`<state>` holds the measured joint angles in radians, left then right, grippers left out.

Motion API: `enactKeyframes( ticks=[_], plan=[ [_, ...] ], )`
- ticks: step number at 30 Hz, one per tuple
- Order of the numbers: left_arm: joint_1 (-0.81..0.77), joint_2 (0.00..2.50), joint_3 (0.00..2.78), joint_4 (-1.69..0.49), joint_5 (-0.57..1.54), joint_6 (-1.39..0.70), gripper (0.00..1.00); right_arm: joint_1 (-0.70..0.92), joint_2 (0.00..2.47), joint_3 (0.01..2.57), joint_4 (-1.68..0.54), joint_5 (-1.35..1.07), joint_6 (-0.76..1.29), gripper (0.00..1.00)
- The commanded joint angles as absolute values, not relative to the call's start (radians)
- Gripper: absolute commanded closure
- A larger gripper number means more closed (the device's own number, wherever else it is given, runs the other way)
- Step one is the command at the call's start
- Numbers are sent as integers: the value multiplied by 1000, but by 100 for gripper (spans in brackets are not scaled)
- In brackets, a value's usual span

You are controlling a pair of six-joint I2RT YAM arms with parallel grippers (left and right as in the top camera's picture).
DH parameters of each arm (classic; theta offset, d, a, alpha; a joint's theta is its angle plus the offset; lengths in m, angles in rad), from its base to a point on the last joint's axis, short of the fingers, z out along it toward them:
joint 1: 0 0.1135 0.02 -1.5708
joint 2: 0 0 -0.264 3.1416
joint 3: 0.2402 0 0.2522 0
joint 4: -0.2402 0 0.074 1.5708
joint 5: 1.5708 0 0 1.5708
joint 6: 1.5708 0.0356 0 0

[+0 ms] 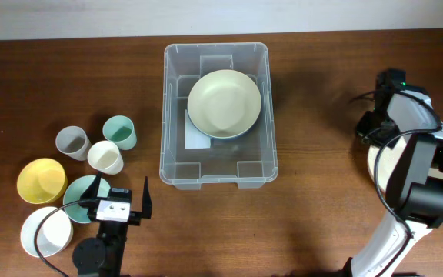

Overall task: Pack container
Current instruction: 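Grip the cream bowl rim and place it onto the teal plate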

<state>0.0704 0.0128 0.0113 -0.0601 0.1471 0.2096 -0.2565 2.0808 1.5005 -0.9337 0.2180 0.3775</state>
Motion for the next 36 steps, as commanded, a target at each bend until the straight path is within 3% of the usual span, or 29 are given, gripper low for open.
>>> enactKeyframes(
  ticks=[1,10,11,18,25,34,35,36],
  plan=[
    [68,6,9,-65,162,222,1,-171,1991,1591,-927,219,221,96],
    [68,6,9,-65,162,222,1,215,1827,1868,-926,216,-238,96],
    [68,6,9,-65,162,222,1,313,1826,1904,-923,216,-355,97],
    [68,6,9,-65,162,222,1,590,1853,1908,-810,204,-619,96],
    [68,6,9,-65,162,222,1,627,1953,1907,-808,-18,-649,96],
    [68,6,9,-65,162,222,1,627,2044,1907,-826,-23,-647,96],
    [68,6,9,-65,162,222,1,627,2047,1907,-826,-23,-647,92],
    [68,6,9,-65,161,222,1,627,2049,1907,-826,-23,-647,79]
  ],
)
